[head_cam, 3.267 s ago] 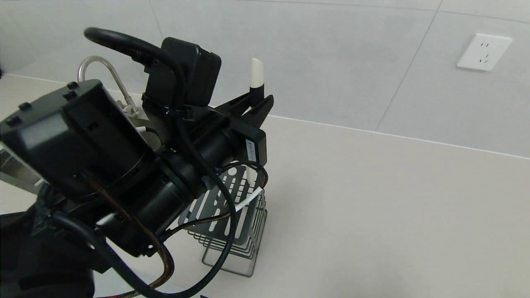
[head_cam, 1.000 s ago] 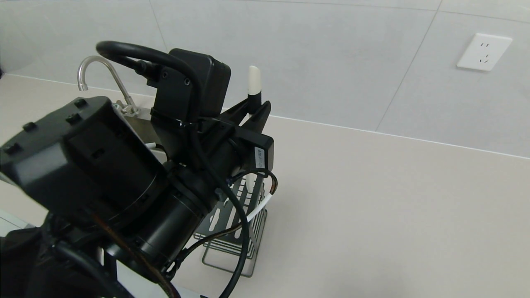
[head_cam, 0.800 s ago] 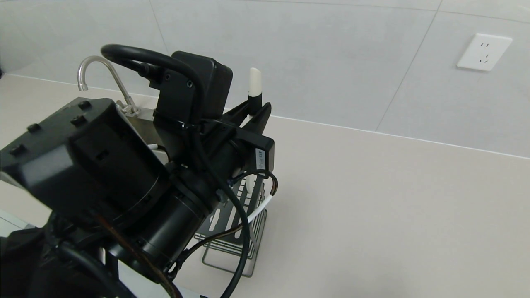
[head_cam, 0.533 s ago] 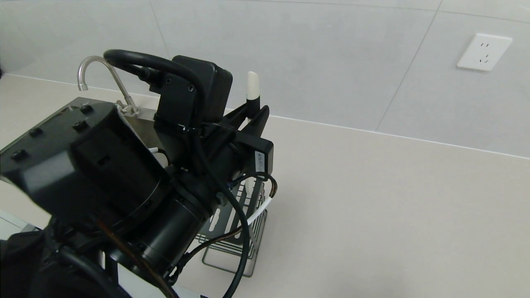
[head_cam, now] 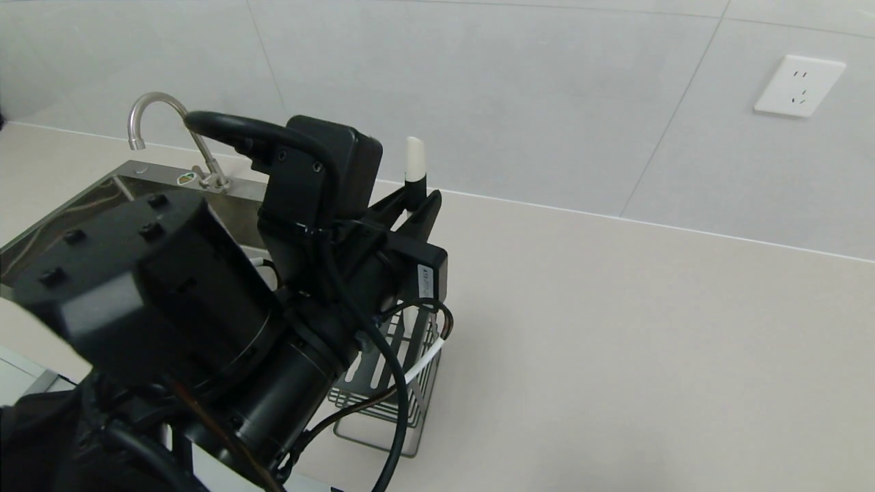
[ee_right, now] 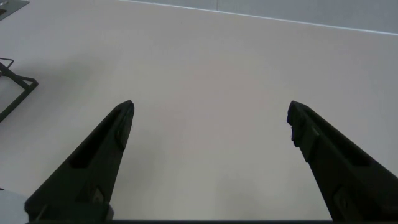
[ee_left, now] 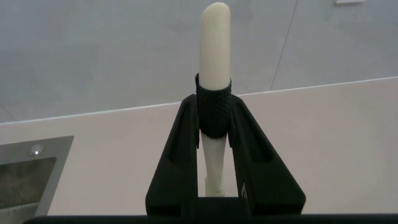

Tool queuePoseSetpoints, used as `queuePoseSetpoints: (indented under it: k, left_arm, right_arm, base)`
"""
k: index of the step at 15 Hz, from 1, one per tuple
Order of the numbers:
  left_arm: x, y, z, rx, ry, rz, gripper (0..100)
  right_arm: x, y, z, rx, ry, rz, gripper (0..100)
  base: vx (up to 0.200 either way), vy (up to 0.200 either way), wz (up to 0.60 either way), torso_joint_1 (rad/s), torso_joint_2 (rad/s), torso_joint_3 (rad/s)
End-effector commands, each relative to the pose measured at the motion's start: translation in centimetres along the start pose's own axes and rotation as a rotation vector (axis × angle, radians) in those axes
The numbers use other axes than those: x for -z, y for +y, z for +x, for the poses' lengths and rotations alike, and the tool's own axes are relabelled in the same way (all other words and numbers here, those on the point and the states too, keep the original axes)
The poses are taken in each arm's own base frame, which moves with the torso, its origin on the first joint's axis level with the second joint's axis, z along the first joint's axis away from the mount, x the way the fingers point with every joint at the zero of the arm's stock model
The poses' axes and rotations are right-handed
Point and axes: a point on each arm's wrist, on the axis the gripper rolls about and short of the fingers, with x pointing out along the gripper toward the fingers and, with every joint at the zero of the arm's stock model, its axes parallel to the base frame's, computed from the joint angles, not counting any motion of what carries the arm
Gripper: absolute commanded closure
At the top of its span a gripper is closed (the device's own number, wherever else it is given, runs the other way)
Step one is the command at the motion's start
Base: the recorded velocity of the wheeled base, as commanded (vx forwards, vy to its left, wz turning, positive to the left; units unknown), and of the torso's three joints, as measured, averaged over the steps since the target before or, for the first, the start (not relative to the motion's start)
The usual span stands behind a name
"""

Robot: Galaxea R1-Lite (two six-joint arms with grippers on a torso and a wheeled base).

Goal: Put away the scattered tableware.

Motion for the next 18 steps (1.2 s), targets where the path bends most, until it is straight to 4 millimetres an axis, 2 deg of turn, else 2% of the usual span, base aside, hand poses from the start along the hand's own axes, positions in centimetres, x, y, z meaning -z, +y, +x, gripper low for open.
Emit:
queuePoseSetpoints:
  k: [1, 5, 9, 10, 15, 17, 18]
  left_arm:
    - [1.0, 0.1, -0.4, 0.005, 0.033, 0.005, 100]
    - [1.3, 0.1, -0.5, 0.012, 0.042, 0.006, 100]
    - [2.6, 0.1, -1.1, 0.026, 0.087, -0.027, 100]
    - [2.5, 0.1, -1.1, 0.024, 0.086, -0.029, 0]
    - [2.4, 0.5, -0.8, 0.027, 0.075, -0.030, 0]
    - [1.8, 0.6, -1.1, 0.123, 0.039, -0.014, 0]
    - [1.5, 1.0, -1.9, 0.185, 0.017, 0.013, 0]
  right_arm:
    - [0.0, 0.0, 0.0, -0.001, 0.002, 0.000, 0]
    - [0.0, 0.0, 0.0, 0.001, 0.002, 0.002, 0]
    - [0.0, 0.0, 0.0, 0.001, 0.002, 0.002, 0]
    - [0.0, 0.0, 0.0, 0.001, 0.002, 0.002, 0]
    - [0.0, 0.0, 0.0, 0.002, 0.002, 0.005, 0]
    - [0.0, 0.0, 0.0, 0.002, 0.002, 0.005, 0]
    - [0.0, 0.0, 0.0, 0.002, 0.002, 0.005, 0]
  base:
    - [0.000, 0.000, 0.00, 0.000, 0.00, 0.000]
    - [0.000, 0.000, 0.00, 0.000, 0.00, 0.000]
    - [0.000, 0.000, 0.00, 0.000, 0.00, 0.000]
    - [0.000, 0.000, 0.00, 0.000, 0.00, 0.000]
    - [0.000, 0.000, 0.00, 0.000, 0.00, 0.000]
    - [0.000, 0.000, 0.00, 0.000, 0.00, 0.000]
    - [0.000, 0.000, 0.00, 0.000, 0.00, 0.000]
